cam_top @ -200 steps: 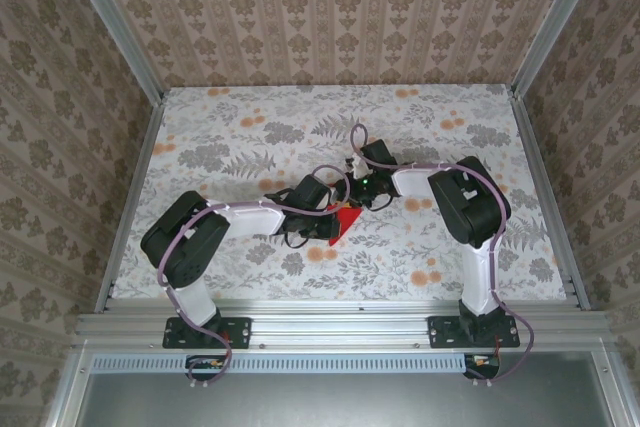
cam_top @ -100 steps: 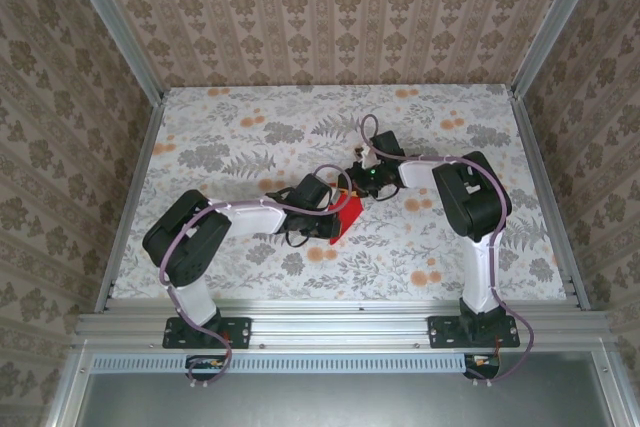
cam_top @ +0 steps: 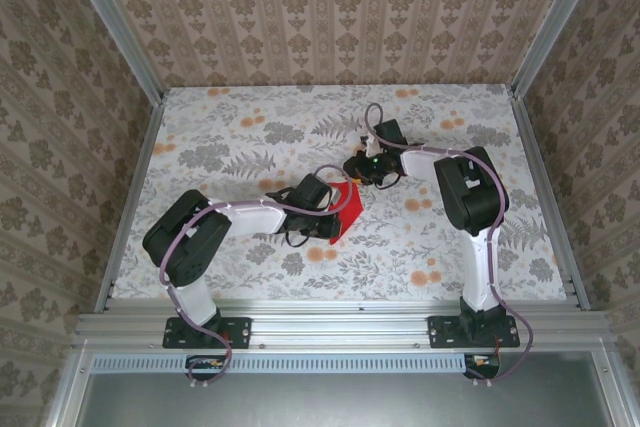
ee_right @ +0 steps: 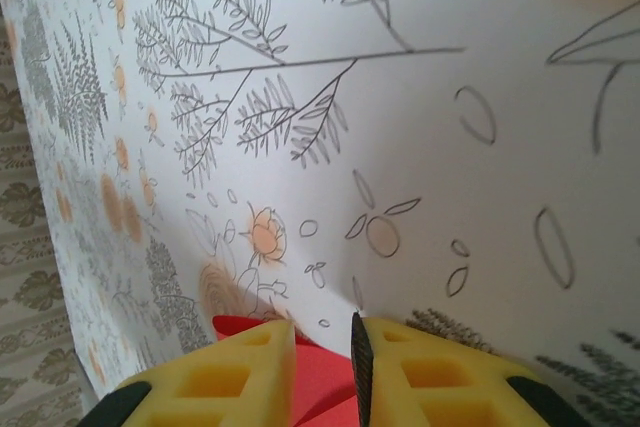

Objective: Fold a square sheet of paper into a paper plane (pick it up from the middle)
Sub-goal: Turn over the paper at the center of the table.

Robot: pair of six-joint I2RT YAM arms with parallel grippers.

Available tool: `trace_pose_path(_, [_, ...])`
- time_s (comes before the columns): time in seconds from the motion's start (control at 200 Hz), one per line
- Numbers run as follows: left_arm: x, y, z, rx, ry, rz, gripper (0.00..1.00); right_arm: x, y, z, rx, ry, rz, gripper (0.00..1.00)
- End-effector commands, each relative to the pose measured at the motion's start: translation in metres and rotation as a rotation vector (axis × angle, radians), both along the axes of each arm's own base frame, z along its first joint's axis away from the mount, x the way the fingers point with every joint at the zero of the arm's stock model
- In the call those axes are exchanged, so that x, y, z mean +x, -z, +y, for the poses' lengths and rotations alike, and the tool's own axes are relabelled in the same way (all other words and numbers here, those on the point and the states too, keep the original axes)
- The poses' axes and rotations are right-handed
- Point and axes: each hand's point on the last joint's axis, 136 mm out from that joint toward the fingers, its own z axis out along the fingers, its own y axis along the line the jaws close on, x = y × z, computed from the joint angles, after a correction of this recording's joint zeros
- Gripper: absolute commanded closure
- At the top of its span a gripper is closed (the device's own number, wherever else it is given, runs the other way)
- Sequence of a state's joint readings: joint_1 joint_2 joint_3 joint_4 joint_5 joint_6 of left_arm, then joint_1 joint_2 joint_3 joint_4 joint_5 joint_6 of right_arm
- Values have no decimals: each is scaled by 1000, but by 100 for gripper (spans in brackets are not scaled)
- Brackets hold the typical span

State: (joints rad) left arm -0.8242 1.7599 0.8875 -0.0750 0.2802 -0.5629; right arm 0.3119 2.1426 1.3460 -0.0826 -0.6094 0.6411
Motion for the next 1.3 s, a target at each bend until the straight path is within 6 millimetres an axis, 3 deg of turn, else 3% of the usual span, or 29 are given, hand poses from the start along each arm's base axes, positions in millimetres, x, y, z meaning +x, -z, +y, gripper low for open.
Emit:
trace_pose_path(0.0, [-30, 38, 32, 161, 22, 124, 90, 5, -1, -12, -57, 11, -18, 73])
trace_pose_path(0.15, [-27, 30, 24, 130, 25, 118, 89, -2, -35, -22, -67, 7, -78, 70])
trace_pose_path(0.29, [-20, 17, 12, 80, 33, 101, 89, -26, -54, -24, -43, -19, -84, 65])
trace_pose_path(0.515, [-7, -12, -7, -2, 38, 59, 88, -65, -43, -16, -14, -61, -14, 58])
trace_pose_path(0.755, [6, -34, -11, -31, 34, 20, 85, -71, -26, 0, 12, -92, 17, 56])
trace_pose_path(1.055, [18, -29, 6, 17, 17, 11, 85, -69, -11, 15, 21, -119, 45, 54])
trace_pose_path(1.295, [20, -23, 13, 31, 16, 22, 88, -68, -13, 27, 49, -139, 41, 54])
